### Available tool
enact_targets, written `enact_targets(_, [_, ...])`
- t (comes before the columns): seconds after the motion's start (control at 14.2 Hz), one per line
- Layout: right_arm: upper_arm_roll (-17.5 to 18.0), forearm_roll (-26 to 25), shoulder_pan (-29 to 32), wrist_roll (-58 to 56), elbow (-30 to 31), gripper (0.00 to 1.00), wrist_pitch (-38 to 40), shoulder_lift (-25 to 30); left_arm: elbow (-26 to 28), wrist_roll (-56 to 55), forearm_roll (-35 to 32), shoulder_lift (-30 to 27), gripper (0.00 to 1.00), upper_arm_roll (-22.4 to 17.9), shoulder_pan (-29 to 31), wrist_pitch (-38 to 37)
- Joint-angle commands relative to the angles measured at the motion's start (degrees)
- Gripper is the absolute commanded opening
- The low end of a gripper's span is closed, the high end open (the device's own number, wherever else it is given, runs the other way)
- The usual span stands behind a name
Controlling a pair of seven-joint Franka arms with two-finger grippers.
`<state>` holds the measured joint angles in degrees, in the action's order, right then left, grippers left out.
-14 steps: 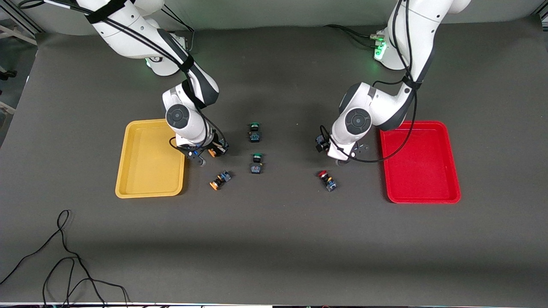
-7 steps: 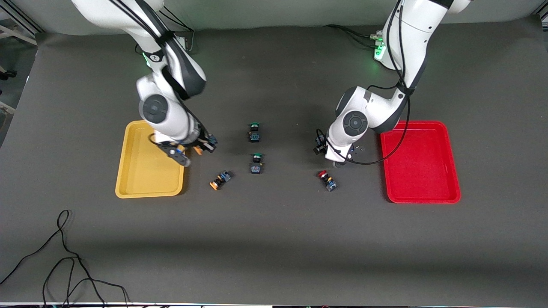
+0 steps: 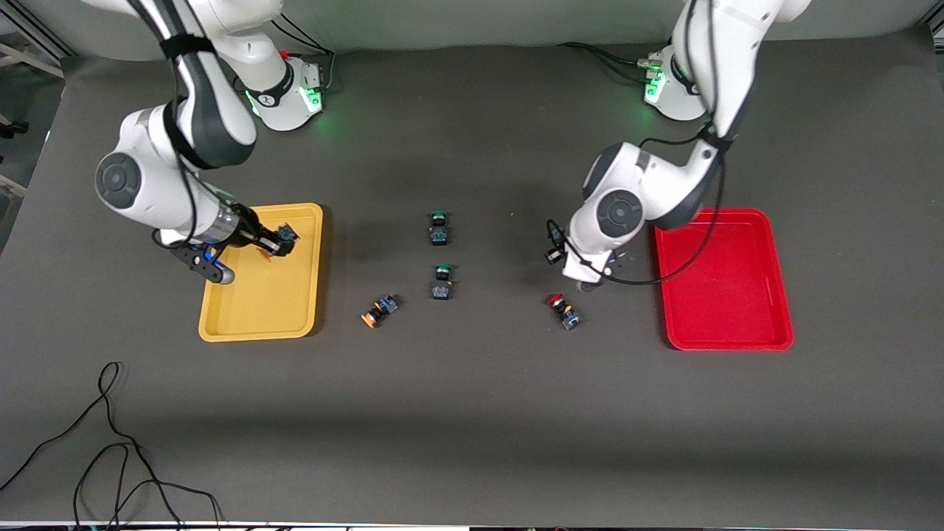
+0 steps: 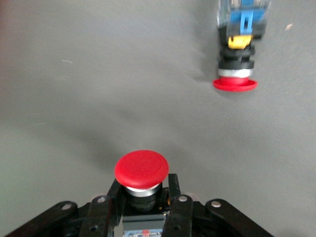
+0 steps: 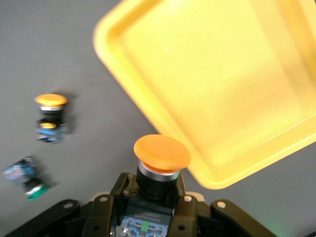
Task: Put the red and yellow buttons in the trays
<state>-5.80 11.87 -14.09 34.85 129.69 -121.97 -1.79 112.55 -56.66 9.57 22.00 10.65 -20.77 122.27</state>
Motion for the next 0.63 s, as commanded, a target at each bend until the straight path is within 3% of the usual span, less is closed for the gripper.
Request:
enact_targets(0.0, [-2.80, 1.75, -0.68, -5.65, 7.91, 0.02, -6.93, -0.14, -7.85, 8.89, -0.25, -4.07, 0.00, -0.02, 7.99, -18.15])
enact_targets(0.28, [-9.30, 1.75, -0.59, -17.24, 15.32, 0.03, -15.91, -2.32, -5.51, 30.43, -5.16, -7.76, 0.00, -0.11, 22.67, -24.89])
enact_targets(0.42, [-12.38, 2.54, -0.59, -24.01, 15.24, 0.03, -19.86, -6.97, -3.05, 37.20, -8.06, -7.07, 0.00, -0.02, 26.90, -23.58])
enact_targets(0.56, [-12.22, 7.08, -1.02, -25.26, 15.06, 0.04, -23.13, -9.80, 2.64, 38.11, -8.51, -7.32, 0.00, -0.11, 27.62, -18.68])
